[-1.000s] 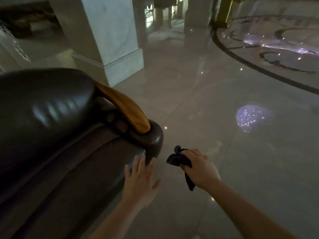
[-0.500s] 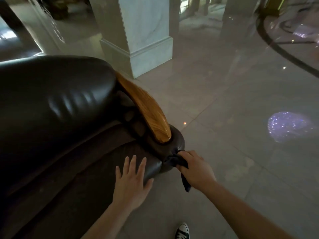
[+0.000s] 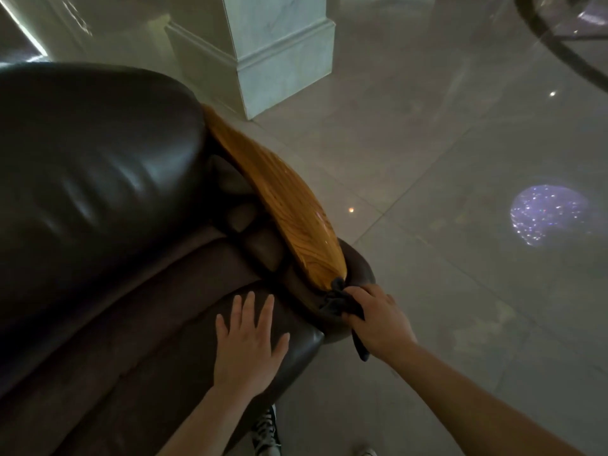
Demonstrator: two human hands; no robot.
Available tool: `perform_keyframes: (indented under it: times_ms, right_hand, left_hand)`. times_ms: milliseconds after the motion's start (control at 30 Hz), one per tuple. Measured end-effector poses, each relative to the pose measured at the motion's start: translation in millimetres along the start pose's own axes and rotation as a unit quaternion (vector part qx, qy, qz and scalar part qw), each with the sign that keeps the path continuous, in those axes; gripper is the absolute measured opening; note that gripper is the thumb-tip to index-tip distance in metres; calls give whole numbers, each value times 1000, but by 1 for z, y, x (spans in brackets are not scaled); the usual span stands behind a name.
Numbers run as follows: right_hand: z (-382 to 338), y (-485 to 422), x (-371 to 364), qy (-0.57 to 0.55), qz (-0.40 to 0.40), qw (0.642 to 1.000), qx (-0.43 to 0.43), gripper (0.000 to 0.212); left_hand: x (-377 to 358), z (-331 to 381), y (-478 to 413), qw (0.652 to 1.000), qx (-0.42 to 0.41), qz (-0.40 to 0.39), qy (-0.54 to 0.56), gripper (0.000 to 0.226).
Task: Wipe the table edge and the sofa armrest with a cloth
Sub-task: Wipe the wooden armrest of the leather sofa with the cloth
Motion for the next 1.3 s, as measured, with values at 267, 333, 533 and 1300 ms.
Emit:
perform_keyframes:
  times_ms: [267,333,533,1300]
  right_hand:
    - [8,-90,-46,18,34,999,-30,49]
    - [11,-105,-55,23,44,999,-19,48]
    - [24,-143,-91,61,94,989,97,49]
    - [70,-207,-123,-32,210,977,7,64]
  left_hand:
    - [-36,-11,-130,998,-63,20,14,78]
    - [-42,-12,-162,997,-65,31,20,77]
    - [-54,-19,-245,990,-77,113,32,74]
    - [-72,-6,-299,969,-139,201,37,65]
Point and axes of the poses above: each hand's wrist, its own y-axis away from the middle knuckle, its own x-axis out of the back of the hand, z = x × y, the point moved 4 cm from there along -y, towards the middle knuckle, and after that the axes turned 11 degrees about -y, right-handed, at the moved point
